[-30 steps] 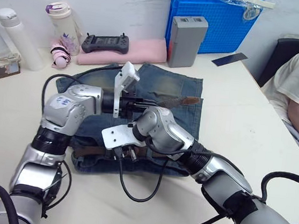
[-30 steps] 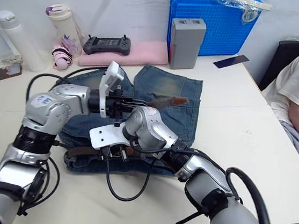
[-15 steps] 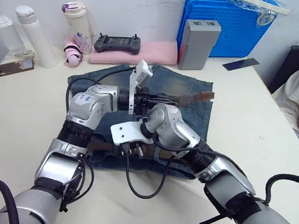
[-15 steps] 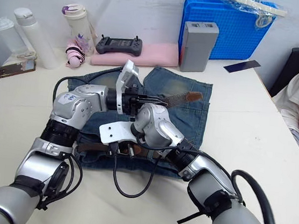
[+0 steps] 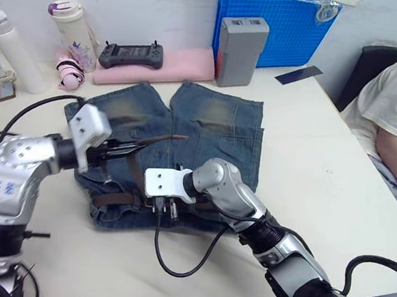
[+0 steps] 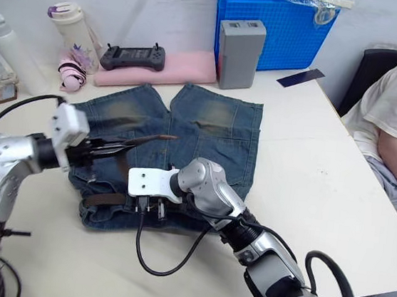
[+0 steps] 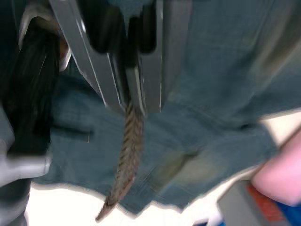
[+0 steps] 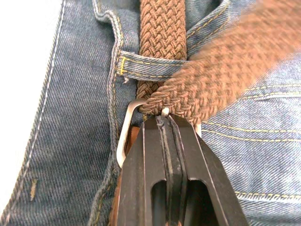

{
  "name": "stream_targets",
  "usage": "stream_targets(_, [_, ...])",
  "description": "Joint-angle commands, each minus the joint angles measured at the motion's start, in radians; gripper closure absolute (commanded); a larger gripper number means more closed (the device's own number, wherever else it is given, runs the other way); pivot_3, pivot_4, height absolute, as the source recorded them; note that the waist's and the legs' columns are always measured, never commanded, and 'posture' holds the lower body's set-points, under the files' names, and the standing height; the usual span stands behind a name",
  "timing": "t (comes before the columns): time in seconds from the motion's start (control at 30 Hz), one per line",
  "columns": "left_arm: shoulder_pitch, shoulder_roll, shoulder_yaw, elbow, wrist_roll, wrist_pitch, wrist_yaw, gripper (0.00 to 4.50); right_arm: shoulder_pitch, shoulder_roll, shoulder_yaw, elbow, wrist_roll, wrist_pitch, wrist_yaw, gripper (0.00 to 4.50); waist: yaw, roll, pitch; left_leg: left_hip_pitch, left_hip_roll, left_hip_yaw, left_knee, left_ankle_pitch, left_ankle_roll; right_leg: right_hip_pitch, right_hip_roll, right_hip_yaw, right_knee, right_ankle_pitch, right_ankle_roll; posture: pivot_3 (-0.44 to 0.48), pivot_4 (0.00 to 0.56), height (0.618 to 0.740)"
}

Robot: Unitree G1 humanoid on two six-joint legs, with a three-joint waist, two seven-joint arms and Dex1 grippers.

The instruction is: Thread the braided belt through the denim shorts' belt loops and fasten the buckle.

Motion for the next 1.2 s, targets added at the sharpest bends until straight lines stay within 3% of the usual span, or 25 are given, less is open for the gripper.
stream_targets(0.03, [0.044, 0.014, 0.064, -0.080, -0.013, -0.022, 0.048, 4.50, 0.038, -0.024, -0.025, -0.070, 0.024, 0.048, -0.038, 3.83, 0.002, -0.001, 0.003, 0.000, 0.000, 0.000, 0.000, 0.000, 0.000, 0.000, 0.000, 0.000, 0.000, 0.000, 0.000, 0.000, 0.150, 0.709])
stream_targets(0.1, [0.068, 0.014, 0.076, -0.100, -0.021, -0.009, 0.068, 4.50, 0.058, -0.032, -0.063, -0.149, 0.057, 0.064, -0.054, 3.14, 0.006, -0.004, 0.006, -0.001, 0.000, 0.000, 0.000, 0.000, 0.000, 0.000, 0.000, 0.000, -0.001, 0.000, 0.000, 0.000, 0.150, 0.709])
stream_targets(0.3, [0.123, 0.035, 0.105, -0.124, -0.048, 0.011, 0.074, 4.50, 0.166, -0.101, -0.128, -0.405, 0.121, 0.109, -0.102, 0.26, 0.006, -0.006, 0.010, -0.007, 0.000, 0.000, -0.001, -0.002, 0.002, -0.006, 0.000, -0.001, -0.003, 0.000, 0.000, 0.000, 0.150, 0.709])
stream_targets(0.33, [0.125, 0.039, 0.112, -0.123, -0.056, 0.020, 0.076, 4.50, 0.197, -0.130, -0.127, -0.430, 0.110, 0.084, -0.120, 0.05, 0.004, -0.006, 0.010, -0.010, 0.000, 0.000, -0.001, -0.002, 0.002, -0.009, 0.000, 0.000, -0.003, 0.000, 0.000, 0.000, 0.150, 0.709])
stream_targets(0.4, [0.124, 0.047, 0.123, -0.121, -0.074, 0.037, 0.080, 4.50, 0.247, -0.169, -0.126, -0.461, 0.098, 0.040, -0.159, 0.05, 0.001, -0.006, 0.010, -0.018, 0.000, 0.000, 0.001, -0.002, 0.002, -0.017, 0.000, -0.001, -0.001, 0.000, 0.000, 0.000, 0.150, 0.709])
stream_targets(0.57, [0.100, 0.067, 0.136, -0.121, -0.113, 0.080, 0.092, 4.50, 0.316, -0.192, -0.072, -0.479, 0.034, -0.053, -0.286, 0.05, -0.003, -0.007, 0.011, -0.018, 0.001, 0.001, 0.001, -0.001, 0.001, -0.017, 0.001, 0.000, -0.002, 0.000, 0.000, 0.000, 0.150, 0.709])
stream_targets(0.83, [0.072, 0.091, 0.139, -0.112, -0.151, 0.122, 0.104, 4.50, 0.322, -0.175, -0.015, -0.433, -0.078, -0.117, -0.440, 0.05, -0.001, -0.008, 0.011, -0.017, 0.001, 0.000, 0.003, 0.000, 0.000, -0.017, 0.001, -0.001, 0.001, 0.000, -0.001, 0.000, 0.150, 0.709])
stream_targets(1.2, [-0.061, 0.087, 0.119, -0.060, -0.207, 0.200, 0.156, 4.50, 0.325, -0.195, -0.051, -0.497, 0.001, -0.125, -0.391, 0.05, -0.004, -0.009, 0.012, -0.018, 0.001, 0.000, 0.005, 0.000, 0.000, -0.017, 0.001, 0.000, 0.001, 0.000, -0.001, 0.000, 0.150, 0.709])
